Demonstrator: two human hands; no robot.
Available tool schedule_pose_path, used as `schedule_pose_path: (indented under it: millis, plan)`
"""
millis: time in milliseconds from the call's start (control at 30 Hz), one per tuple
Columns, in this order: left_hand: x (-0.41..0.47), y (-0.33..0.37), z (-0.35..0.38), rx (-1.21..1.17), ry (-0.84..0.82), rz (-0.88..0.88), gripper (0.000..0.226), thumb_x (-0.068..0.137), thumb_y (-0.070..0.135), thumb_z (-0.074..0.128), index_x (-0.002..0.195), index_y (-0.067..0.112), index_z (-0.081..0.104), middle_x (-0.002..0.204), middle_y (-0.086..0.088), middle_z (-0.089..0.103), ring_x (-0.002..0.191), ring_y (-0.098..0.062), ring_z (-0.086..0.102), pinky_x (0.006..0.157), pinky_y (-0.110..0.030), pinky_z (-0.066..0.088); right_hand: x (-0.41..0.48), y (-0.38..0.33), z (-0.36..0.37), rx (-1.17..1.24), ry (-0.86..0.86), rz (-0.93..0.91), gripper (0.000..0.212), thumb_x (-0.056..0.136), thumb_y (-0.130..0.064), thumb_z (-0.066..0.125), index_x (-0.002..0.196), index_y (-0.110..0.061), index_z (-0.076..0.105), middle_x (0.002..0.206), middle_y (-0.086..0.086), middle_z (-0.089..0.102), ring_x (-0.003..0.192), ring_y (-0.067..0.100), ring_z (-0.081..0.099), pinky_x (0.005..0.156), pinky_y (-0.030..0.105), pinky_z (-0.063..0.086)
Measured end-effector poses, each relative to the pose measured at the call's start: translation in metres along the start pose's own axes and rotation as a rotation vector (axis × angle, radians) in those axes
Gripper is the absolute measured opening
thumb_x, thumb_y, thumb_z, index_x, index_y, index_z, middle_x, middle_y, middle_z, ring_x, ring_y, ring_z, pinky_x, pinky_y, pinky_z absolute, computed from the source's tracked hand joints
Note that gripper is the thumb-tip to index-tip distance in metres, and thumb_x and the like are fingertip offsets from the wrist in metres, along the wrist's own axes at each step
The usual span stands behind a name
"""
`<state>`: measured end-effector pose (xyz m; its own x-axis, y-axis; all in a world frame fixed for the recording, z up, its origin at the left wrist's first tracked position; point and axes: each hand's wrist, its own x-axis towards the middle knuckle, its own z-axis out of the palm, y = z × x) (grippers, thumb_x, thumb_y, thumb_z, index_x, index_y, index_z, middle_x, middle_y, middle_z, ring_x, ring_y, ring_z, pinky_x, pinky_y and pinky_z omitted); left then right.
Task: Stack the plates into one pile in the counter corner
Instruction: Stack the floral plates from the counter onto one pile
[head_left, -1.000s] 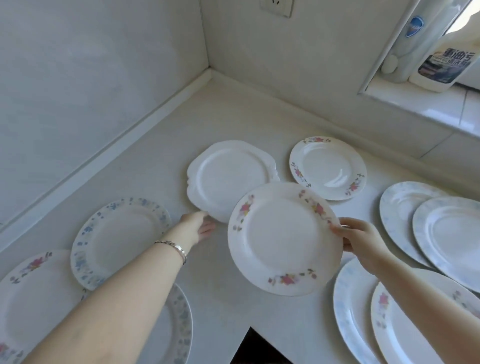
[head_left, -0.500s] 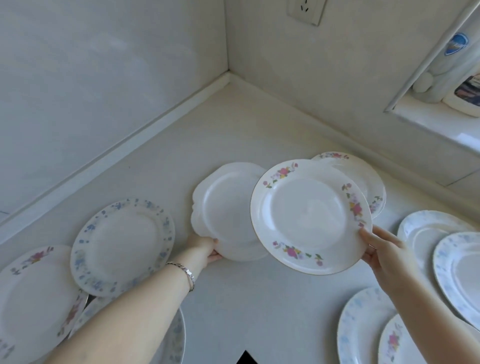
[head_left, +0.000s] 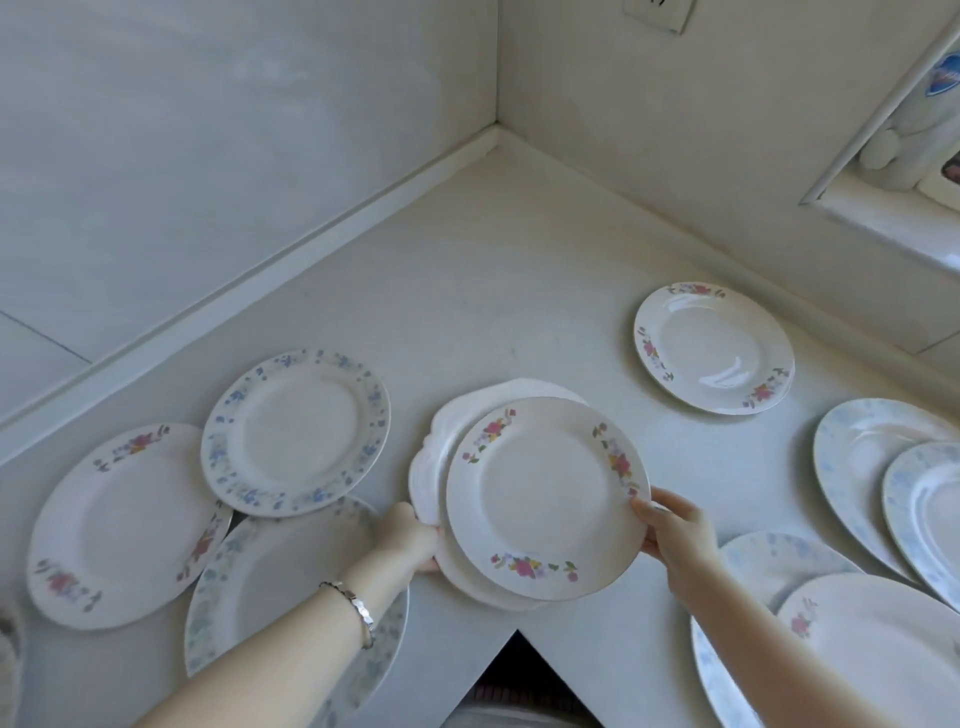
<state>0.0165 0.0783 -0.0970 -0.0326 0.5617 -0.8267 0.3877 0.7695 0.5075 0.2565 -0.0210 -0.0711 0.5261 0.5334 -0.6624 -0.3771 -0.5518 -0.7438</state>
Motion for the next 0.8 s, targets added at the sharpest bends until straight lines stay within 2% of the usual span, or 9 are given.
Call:
schedule_pose_path:
  millis: [233, 267, 333, 400, 500, 567, 600, 667, 800]
  plan:
    - [-0.002, -0.005, 0.001, 0.120, 0.094, 0.081, 0.010, 0.081, -0.004, 0.055, 0.078, 0.004, 0.051, 0.104, -0.023, 0.063, 0.098, -0.039, 0.064, 0.076, -0.052, 0.057, 0.005, 0.023, 0.009, -0.004, 0.026, 0.044, 0.017, 0.090, -0.004, 0.052, 0.101, -0.008, 0.063, 0.084, 0.011, 0.064, 0.076, 0.028, 0.058, 0.066, 0.033, 0.052]
    - [-0.004, -0.003, 0.001, 0.152, 0.101, 0.100, 0.008, 0.080, -0.001, 0.057, 0.083, 0.004, 0.050, 0.106, -0.022, 0.062, 0.097, -0.038, 0.064, 0.075, -0.050, 0.058, 0.007, 0.024, 0.010, -0.027, 0.037, 0.029, 0.015, 0.090, -0.005, 0.053, 0.100, -0.009, 0.063, 0.081, 0.011, 0.064, 0.075, 0.029, 0.057, 0.069, 0.036, 0.053]
    - [-0.010, -0.001, 0.003, 0.282, 0.136, 0.158, 0.028, 0.082, 0.006, 0.055, 0.108, 0.006, 0.045, 0.110, -0.013, 0.059, 0.094, -0.030, 0.060, 0.067, -0.038, 0.056, 0.009, 0.026, 0.013, -0.155, 0.080, -0.033, 0.012, 0.089, -0.011, 0.054, 0.095, -0.010, 0.064, 0.075, 0.010, 0.065, 0.070, 0.028, 0.055, 0.072, 0.040, 0.051]
    - [-0.014, 0.000, 0.005, 0.381, 0.149, 0.285, 0.041, 0.085, 0.014, 0.050, 0.124, 0.014, 0.040, 0.115, -0.005, 0.057, 0.097, -0.025, 0.056, 0.071, -0.028, 0.047, 0.008, 0.025, 0.014, -0.358, 0.133, -0.112, 0.016, 0.088, -0.018, 0.053, 0.080, -0.010, 0.064, 0.069, 0.010, 0.064, 0.064, 0.027, 0.054, 0.064, 0.035, 0.046]
    - [-0.012, -0.004, 0.007, 0.442, 0.084, 0.374, 0.047, 0.079, 0.036, 0.037, 0.126, 0.037, 0.038, 0.128, -0.002, 0.054, 0.114, -0.030, 0.055, 0.095, -0.043, 0.047, 0.010, 0.024, 0.015, -0.543, 0.183, -0.202, 0.032, 0.087, -0.019, 0.053, 0.057, -0.009, 0.047, 0.052, 0.003, 0.042, 0.052, 0.021, 0.039, 0.050, 0.029, 0.027]
    - [-0.013, -0.006, 0.006, 0.505, 0.058, 0.321, 0.047, 0.074, 0.036, 0.027, 0.120, 0.040, 0.038, 0.129, -0.006, 0.050, 0.117, -0.033, 0.050, 0.097, -0.051, 0.044, 0.011, 0.022, 0.017, -0.589, 0.190, -0.235, 0.022, 0.088, -0.017, 0.053, 0.068, -0.010, 0.058, 0.055, -0.001, 0.046, 0.055, 0.020, 0.043, 0.048, 0.027, 0.029]
    - [-0.014, -0.006, 0.006, 0.512, 0.049, 0.300, 0.048, 0.073, 0.035, 0.026, 0.120, 0.040, 0.037, 0.131, -0.007, 0.048, 0.118, -0.034, 0.049, 0.099, -0.051, 0.043, 0.009, 0.021, 0.019, -0.593, 0.195, -0.240, 0.015, 0.089, -0.016, 0.053, 0.086, -0.009, 0.065, 0.063, -0.001, 0.053, 0.060, 0.021, 0.049, 0.051, 0.026, 0.033]
    - [-0.020, -0.005, 0.006, 0.488, 0.044, 0.301, 0.050, 0.072, 0.038, 0.026, 0.121, 0.046, 0.034, 0.135, -0.007, 0.048, 0.120, -0.033, 0.049, 0.100, -0.051, 0.043, 0.006, 0.022, 0.022, -0.597, 0.206, -0.225, 0.029, 0.090, -0.017, 0.052, 0.114, -0.005, 0.061, 0.080, 0.003, 0.061, 0.070, 0.020, 0.055, 0.056, 0.026, 0.037]
    - [-0.020, -0.007, 0.008, 0.468, 0.011, 0.304, 0.053, 0.073, 0.040, 0.026, 0.124, 0.053, 0.029, 0.138, -0.006, 0.047, 0.125, -0.033, 0.046, 0.102, -0.052, 0.041, 0.004, 0.027, 0.022, -0.746, 0.209, -0.246, 0.033, 0.089, -0.025, 0.050, 0.118, -0.010, 0.058, 0.102, 0.009, 0.061, 0.079, 0.023, 0.055, 0.067, 0.031, 0.044]
